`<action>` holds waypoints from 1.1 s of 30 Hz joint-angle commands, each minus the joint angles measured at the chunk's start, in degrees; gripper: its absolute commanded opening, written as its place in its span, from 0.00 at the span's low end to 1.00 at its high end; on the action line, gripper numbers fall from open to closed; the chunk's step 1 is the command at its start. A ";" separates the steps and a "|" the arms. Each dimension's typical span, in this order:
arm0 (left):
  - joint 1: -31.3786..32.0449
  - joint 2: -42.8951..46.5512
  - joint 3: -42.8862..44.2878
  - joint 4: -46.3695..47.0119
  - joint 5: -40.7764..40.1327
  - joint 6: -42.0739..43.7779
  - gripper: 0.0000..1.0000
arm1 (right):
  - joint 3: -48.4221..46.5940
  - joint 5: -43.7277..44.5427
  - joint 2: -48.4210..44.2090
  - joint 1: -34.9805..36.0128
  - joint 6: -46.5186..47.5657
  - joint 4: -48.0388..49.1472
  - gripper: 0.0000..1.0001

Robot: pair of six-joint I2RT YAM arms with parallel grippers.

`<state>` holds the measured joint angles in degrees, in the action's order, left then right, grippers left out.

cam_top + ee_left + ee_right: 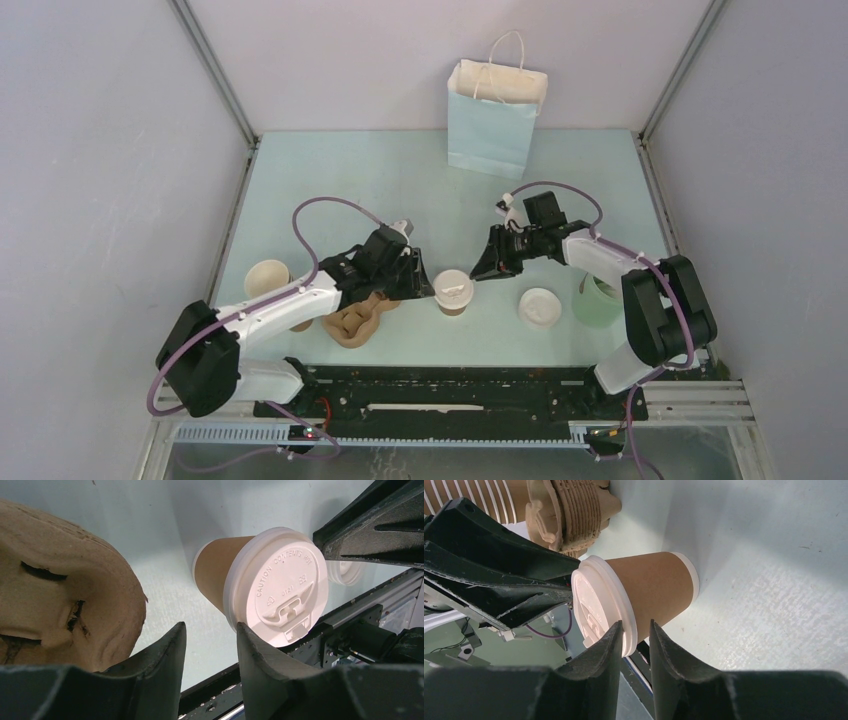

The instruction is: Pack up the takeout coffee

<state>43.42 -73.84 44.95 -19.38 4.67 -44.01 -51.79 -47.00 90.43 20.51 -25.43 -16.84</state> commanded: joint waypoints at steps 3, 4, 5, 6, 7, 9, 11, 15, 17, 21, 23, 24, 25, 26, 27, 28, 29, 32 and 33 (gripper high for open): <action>0.13 -1.04 1.61 0.03 -1.43 0.85 0.47 | 0.67 0.56 -1.88 1.24 0.98 -0.26 0.37; 0.18 -1.17 1.72 -0.06 -1.47 0.85 0.47 | 0.72 0.47 -1.92 1.34 1.05 -0.41 0.37; 0.24 -1.21 1.79 -0.14 -1.42 0.92 0.47 | 0.86 0.43 -2.05 1.37 1.18 -0.54 0.37; 0.18 -1.27 1.88 -0.14 -1.42 0.94 0.47 | 1.21 0.38 -2.16 1.55 1.21 -0.52 0.37; 0.24 -1.30 1.94 -0.14 -1.41 0.94 0.47 | 1.43 0.42 -2.25 1.59 1.22 -0.34 0.37; 0.27 -1.30 1.98 -0.18 -1.54 0.94 0.47 | 1.84 0.90 -2.03 1.85 1.28 -0.28 0.35; 0.33 -1.57 2.04 -0.22 -1.63 0.94 0.47 | 2.34 1.56 -1.42 2.03 1.39 0.09 0.33; 0.75 -2.70 2.16 -0.09 -1.69 0.86 0.47 | 4.45 2.95 -0.71 2.07 0.77 2.31 0.30; 1.02 -3.17 2.04 -0.13 -1.80 0.85 0.47 | 5.89 4.59 -0.78 2.08 0.52 3.74 0.30; 1.58 -3.74 1.69 -0.34 -2.48 0.84 0.46 | 8.50 8.80 -0.58 2.25 1.01 4.99 0.29; 2.02 -3.91 1.38 -0.82 -3.18 0.85 0.46 | 9.86 10.36 -0.42 2.39 1.00 6.13 0.29; 2.26 -4.06 1.27 -1.16 -3.90 0.85 0.46 | 10.84 11.12 -0.44 2.66 0.95 6.84 0.29; 2.74 -4.16 1.13 -1.53 -4.37 0.92 0.46 | 11.44 12.00 -0.35 2.85 0.87 7.51 0.29; 3.13 -4.20 1.03 -1.99 -4.48 1.02 0.46 | 12.11 12.77 -0.37 3.15 0.74 8.08 0.29; 3.43 -4.32 0.95 -2.51 -6.14 1.07 0.46 | 12.67 13.49 -0.30 3.29 0.55 8.78 0.29; 3.85 -4.37 0.82 -3.05 -6.99 1.11 0.45 | 13.37 14.25 -0.20 3.37 0.16 9.42 0.29; 4.03 -4.30 0.65 -3.26 -7.52 1.12 0.45 | 13.91 14.86 -0.25 3.38 -0.09 10.08 0.29; 4.32 -4.00 0.15 -3.30 -8.02 0.94 0.45 | 14.43 15.87 -0.16 3.44 -0.33 11.06 0.28; 4.42 -3.84 0.04 -3.37 -8.23 0.94 0.45 | 14.44 16.03 -0.33 3.49 -0.27 11.37 0.29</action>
<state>46.11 -74.94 45.89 -19.51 0.14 -44.05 -41.47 -44.64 86.24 21.28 -28.82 -1.63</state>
